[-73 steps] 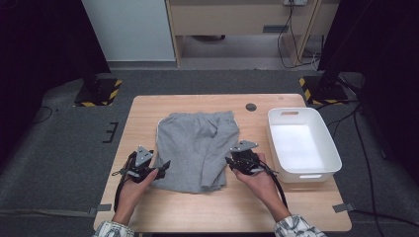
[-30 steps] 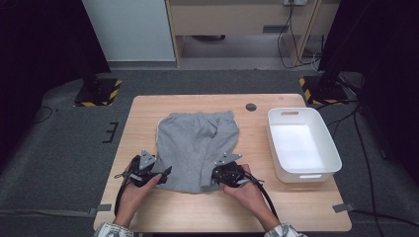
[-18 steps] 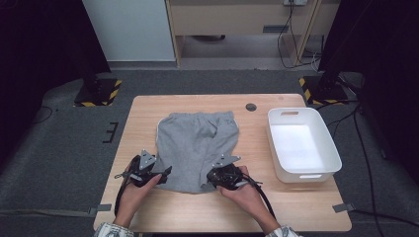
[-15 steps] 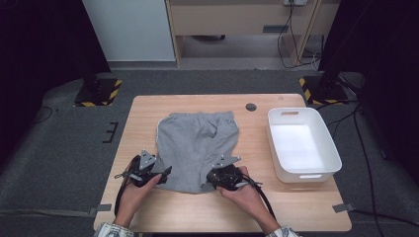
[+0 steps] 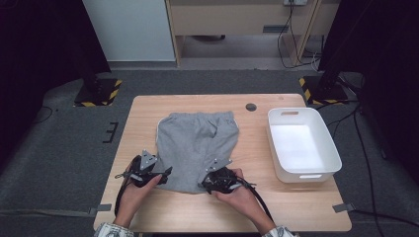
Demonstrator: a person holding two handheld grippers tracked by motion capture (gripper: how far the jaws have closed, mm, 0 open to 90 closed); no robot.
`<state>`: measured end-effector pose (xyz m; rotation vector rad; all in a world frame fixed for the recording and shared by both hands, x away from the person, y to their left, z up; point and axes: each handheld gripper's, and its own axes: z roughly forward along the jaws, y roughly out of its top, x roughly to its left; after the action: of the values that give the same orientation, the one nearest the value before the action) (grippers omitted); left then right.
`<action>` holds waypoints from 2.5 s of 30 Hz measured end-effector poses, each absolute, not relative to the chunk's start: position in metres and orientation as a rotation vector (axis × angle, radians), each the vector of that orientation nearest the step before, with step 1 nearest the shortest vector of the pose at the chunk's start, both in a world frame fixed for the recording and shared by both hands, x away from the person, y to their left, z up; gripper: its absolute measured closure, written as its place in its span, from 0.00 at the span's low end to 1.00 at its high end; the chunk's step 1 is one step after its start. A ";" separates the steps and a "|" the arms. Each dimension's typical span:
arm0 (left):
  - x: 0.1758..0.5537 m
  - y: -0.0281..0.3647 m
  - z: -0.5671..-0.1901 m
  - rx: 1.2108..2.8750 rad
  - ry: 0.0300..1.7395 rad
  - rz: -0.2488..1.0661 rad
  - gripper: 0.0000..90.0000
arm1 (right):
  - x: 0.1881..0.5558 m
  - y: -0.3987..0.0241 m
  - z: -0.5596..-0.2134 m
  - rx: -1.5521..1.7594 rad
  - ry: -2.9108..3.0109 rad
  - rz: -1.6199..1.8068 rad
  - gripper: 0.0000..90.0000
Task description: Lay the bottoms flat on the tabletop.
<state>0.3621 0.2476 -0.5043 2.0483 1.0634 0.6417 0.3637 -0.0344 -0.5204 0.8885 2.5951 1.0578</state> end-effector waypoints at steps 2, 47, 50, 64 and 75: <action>0.362 0.248 -0.505 2.051 1.065 0.641 0.20 | 0.365 -0.036 -0.519 0.895 2.597 1.069 0.67; 0.368 0.245 -0.524 2.176 1.093 0.614 0.19 | 0.352 -0.135 -0.498 0.976 2.429 1.001 0.93; 0.361 0.249 -0.518 2.174 1.093 0.656 0.19 | 0.353 -0.136 -0.497 0.979 2.424 1.002 0.93; 0.329 0.271 -0.510 2.148 1.147 0.654 0.37 | 0.351 -0.145 -0.499 1.003 2.404 1.005 0.93; 0.335 0.267 -0.517 2.209 1.175 0.553 0.66 | 0.350 -0.148 -0.499 1.002 2.399 1.000 0.93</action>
<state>0.3345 0.2672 -0.5170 2.2088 1.1748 0.5529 0.3501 -0.1481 -0.4991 1.0019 2.3986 0.9999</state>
